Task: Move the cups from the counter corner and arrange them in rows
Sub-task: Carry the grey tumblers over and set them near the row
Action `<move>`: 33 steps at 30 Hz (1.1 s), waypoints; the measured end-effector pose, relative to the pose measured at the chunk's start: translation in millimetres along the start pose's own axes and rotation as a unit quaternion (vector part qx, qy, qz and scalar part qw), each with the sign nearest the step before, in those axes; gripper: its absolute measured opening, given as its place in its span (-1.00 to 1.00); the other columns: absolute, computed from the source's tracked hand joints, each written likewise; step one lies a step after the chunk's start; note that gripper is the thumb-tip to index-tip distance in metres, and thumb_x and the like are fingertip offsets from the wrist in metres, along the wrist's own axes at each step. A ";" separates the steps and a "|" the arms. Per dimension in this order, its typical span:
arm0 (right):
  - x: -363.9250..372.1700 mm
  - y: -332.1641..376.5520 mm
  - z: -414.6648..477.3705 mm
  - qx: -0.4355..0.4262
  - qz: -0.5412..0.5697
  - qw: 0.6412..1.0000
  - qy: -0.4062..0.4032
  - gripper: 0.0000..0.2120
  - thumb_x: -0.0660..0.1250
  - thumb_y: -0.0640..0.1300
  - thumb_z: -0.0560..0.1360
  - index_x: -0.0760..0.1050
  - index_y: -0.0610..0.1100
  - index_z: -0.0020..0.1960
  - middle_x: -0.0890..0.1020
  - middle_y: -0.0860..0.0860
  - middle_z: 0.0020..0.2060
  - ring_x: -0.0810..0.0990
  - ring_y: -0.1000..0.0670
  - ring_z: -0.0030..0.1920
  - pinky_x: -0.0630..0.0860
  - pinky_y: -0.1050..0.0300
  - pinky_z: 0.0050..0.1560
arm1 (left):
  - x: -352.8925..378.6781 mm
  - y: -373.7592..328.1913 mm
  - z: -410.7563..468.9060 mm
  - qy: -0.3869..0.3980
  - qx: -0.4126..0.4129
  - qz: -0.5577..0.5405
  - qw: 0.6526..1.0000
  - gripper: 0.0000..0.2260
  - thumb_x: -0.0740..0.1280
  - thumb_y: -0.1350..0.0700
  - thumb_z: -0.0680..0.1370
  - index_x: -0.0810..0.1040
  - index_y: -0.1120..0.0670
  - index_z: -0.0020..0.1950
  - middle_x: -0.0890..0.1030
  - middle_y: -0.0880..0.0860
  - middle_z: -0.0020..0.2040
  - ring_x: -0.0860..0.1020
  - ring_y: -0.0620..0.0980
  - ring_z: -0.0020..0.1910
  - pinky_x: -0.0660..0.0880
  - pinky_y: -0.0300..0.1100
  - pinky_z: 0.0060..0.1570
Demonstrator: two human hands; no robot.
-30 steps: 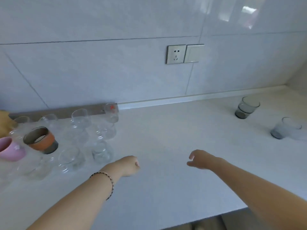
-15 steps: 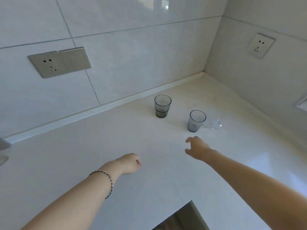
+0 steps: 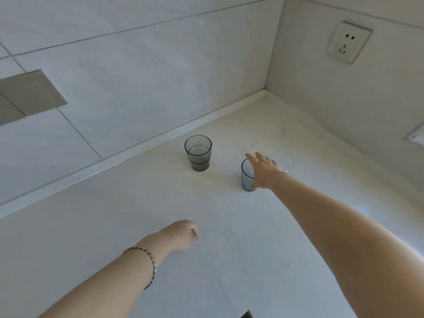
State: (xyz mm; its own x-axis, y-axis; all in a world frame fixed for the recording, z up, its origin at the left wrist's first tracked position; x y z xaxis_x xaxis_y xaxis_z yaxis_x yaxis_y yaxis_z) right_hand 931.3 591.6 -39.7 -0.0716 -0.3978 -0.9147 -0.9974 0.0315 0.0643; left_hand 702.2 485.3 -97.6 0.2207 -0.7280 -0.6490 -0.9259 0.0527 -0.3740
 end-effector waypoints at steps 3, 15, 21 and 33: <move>9.3 2.2 9.6 -0.009 -0.047 0.999 0.002 -0.12 0.41 -0.14 0.42 -0.08 0.06 0.54 0.07 -0.10 0.50 0.12 -0.14 0.50 0.17 -0.01 0.45 | -0.8 10.0 -1.4 0.002 -0.010 -0.003 1.000 -0.84 0.15 0.08 0.57 0.48 0.06 0.06 0.47 -0.01 0.01 0.49 0.00 0.04 0.41 -0.16 0.06; 20.3 95.7 -48.3 -0.120 -0.097 0.988 0.009 -0.22 0.48 -0.05 0.28 0.19 0.09 0.41 0.29 -0.10 0.26 0.34 -0.11 0.27 0.44 0.11 0.06 | 13.5 108.9 -67.3 -0.035 -0.101 -0.078 0.991 -0.87 0.15 0.11 0.56 0.48 0.03 0.02 0.48 -0.01 0.04 0.46 -0.04 0.02 0.39 -0.21 0.03; 42.8 225.3 -111.4 -0.226 -0.057 0.972 0.016 -0.21 0.49 -0.01 0.28 0.20 0.10 0.41 0.30 -0.08 0.25 0.34 -0.09 0.28 0.47 0.07 0.14 | 49.2 189.0 -157.2 -0.066 -0.167 -0.139 0.974 -0.92 0.14 0.09 0.55 0.42 -0.04 -0.06 0.47 -0.05 0.02 0.49 -0.04 0.04 0.42 -0.18 0.09; 144.3 512.6 -312.1 -0.371 -0.089 0.922 0.069 -0.19 0.51 0.01 0.27 0.20 0.09 0.42 0.31 -0.07 0.25 0.37 -0.08 0.28 0.48 0.07 0.15 | 173.0 397.5 -422.7 -0.125 -0.281 -0.246 0.919 -0.77 0.14 0.10 0.58 0.50 0.12 0.14 0.50 0.08 0.27 0.46 -0.02 -0.03 0.36 -0.23 -0.04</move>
State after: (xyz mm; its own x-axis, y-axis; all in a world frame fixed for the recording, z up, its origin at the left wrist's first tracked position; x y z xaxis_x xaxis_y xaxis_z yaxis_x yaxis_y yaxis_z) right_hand 408.7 264.2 -14.1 0.1442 -0.4514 -0.8806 -0.7168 -0.6612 0.2215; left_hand 242.8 91.4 -78.5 0.6531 -0.3854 -0.6519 -0.6921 -0.6531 -0.3072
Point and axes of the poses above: each hand's wrist, its own z-axis towards the middle knuckle, its own x-axis out of the palm, y = z × x, the point moved 8 cm from there along z, towards the middle knuckle
